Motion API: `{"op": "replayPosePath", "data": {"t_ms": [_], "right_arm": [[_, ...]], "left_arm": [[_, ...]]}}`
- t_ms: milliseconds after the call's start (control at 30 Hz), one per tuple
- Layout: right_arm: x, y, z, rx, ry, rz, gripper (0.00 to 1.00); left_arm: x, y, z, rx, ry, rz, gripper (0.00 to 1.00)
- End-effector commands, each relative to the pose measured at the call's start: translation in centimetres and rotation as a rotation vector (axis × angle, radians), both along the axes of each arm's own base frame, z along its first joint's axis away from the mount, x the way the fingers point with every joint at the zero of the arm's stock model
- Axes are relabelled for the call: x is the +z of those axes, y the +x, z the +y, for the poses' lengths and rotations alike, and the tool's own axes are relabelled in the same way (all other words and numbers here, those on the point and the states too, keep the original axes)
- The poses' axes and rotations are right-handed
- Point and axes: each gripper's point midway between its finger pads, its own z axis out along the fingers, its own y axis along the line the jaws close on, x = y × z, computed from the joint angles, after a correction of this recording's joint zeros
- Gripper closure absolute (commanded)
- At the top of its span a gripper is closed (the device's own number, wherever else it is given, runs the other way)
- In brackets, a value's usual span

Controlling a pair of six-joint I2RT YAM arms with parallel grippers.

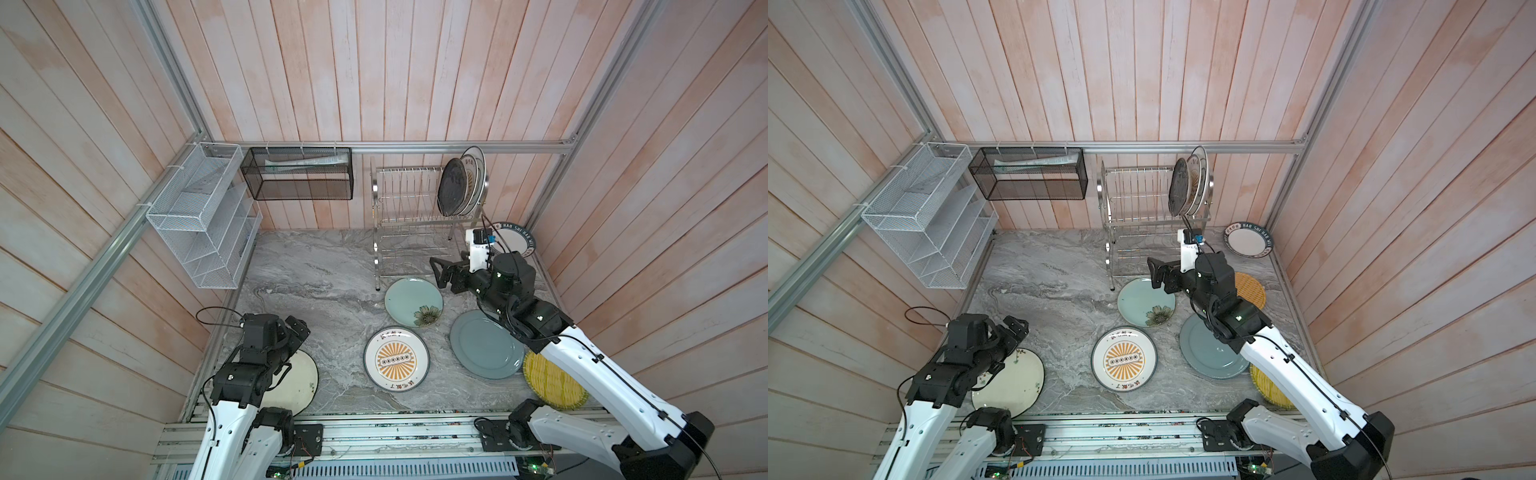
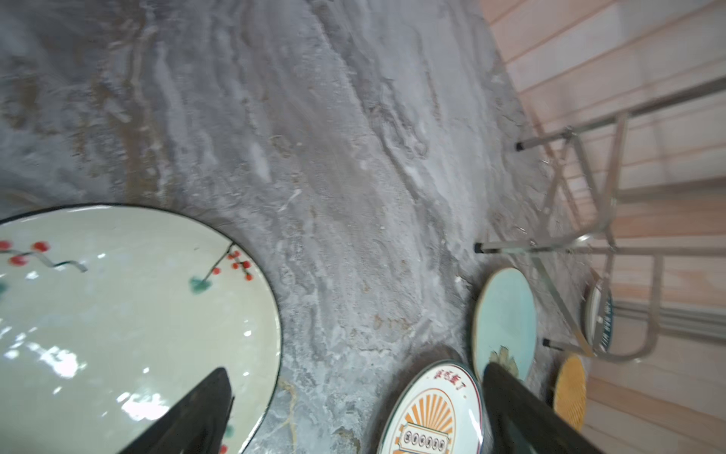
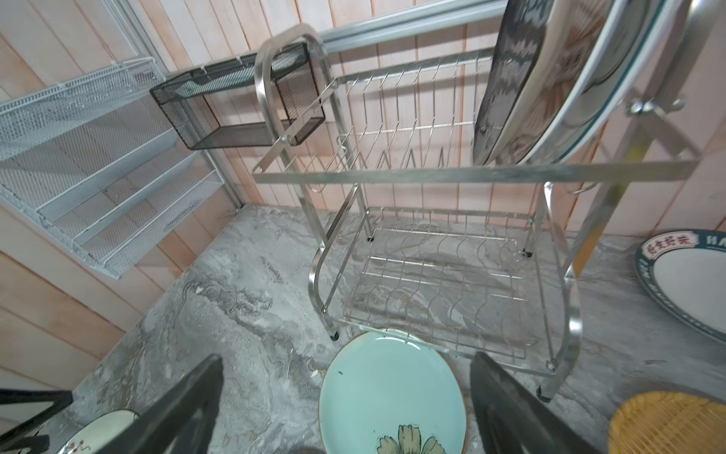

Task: Load plates into a dish rack
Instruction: Move the plate to the bottom-left of the table.

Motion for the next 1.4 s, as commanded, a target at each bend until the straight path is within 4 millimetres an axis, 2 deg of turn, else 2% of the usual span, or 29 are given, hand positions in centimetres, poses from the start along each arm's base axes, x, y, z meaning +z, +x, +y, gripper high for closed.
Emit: {"op": "replayPosePath", "data": {"t_ms": [0,100,200,267,333,433,667,833,967,1167,1367], "right_arm": [[0.1,-1.4,1.6,0.076,0.074,0.003,0.02],[-1.9,-2.7,4.0,0.146,0.066,0.044,0.02],[-4.3,-4.6,7.6,0.254,0.065,0.095,0.02],[-5.8,-5.8,9.7,0.321,0.051,0.129,0.02],[-7.4,-6.4,11.0,0.348,0.049,0.163,0.02],[-8.8,-7.0,12.1,0.384,0.063,0.202,0.02],[-10.7,-8.1,13.6,0.424,0.042,0.248,0.02],[-12.2,-8.8,14.0,0.437,0.024,0.283,0.02],[-12.8,-8.9,14.2,0.438,0.022,0.299,0.02],[-13.0,-9.0,14.4,0.441,0.025,0.308,0.02],[-13.4,-8.9,14.7,0.444,0.025,0.319,0.02]], "left_arm": [[-1.4,-2.0,3.9,0.243,0.06,0.121,0.0],[-2.6,-3.0,6.1,0.381,0.044,0.151,0.0],[-3.7,-4.4,8.0,0.5,0.016,0.149,0.0],[-2.8,-5.0,9.0,0.569,0.023,0.126,0.0],[-2.9,-6.1,9.9,0.665,0.021,0.135,0.0],[-4.2,-6.9,10.5,0.744,-0.005,0.189,0.0],[-8.4,-8.0,12.2,0.92,-0.099,0.203,0.0],[-7.3,-8.8,14.8,1.029,-0.082,0.104,0.0],[-9.0,-9.6,15.6,1.089,-0.144,0.157,0.0],[-10.5,-8.7,16.6,1.066,-0.219,0.109,0.0],[-11.8,-7.3,15.7,0.968,-0.296,0.147,0.0]]}}
